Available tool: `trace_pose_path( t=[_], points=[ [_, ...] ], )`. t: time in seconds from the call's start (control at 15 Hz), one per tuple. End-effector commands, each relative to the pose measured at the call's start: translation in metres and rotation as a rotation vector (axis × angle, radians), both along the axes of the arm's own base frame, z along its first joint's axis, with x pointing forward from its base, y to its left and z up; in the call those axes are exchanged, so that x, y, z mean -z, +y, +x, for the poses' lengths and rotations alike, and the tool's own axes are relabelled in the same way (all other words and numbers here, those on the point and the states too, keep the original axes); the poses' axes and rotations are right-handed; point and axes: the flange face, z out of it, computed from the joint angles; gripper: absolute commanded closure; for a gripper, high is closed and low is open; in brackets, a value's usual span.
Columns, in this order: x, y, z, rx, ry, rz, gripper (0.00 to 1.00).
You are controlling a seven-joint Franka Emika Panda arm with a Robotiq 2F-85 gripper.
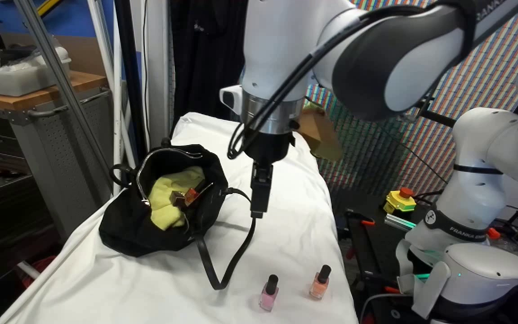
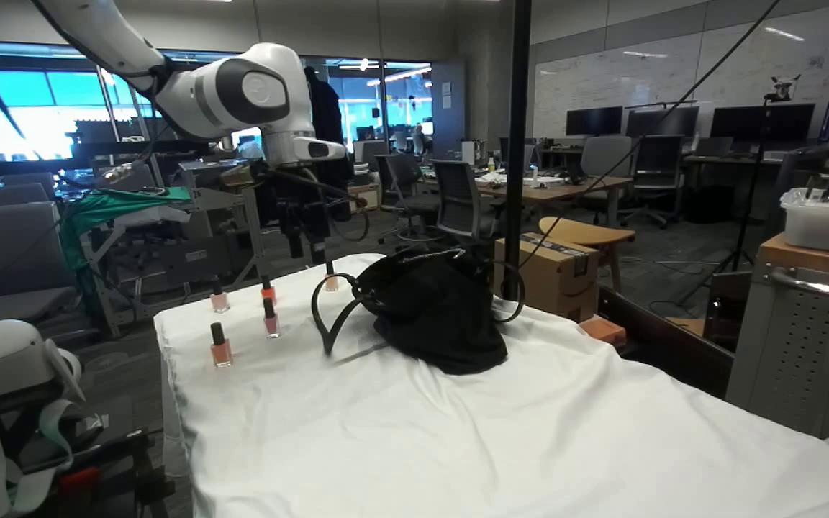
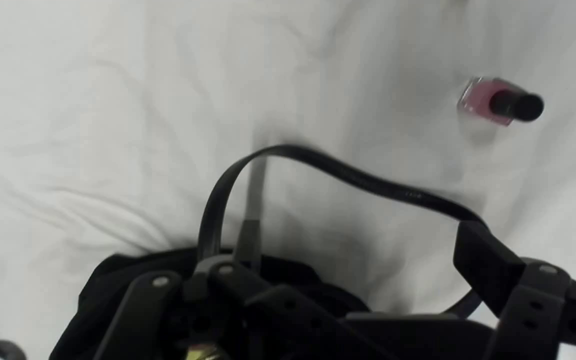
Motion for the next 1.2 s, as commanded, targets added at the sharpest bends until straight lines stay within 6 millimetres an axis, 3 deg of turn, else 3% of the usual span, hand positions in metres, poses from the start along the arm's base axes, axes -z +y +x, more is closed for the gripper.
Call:
trace_pose_path(
  t=[0.0,0.4,1.13],
  points=[
    [0.014,0.002,-0.059,0.032,-0.012,0.067,0.00],
    [0.055,0.013,-0.107,0.085,-0.046,0.118,0.00],
    [0.113,0.005,-0.120,0.088,-0.002,0.144,0.00]
  ],
)
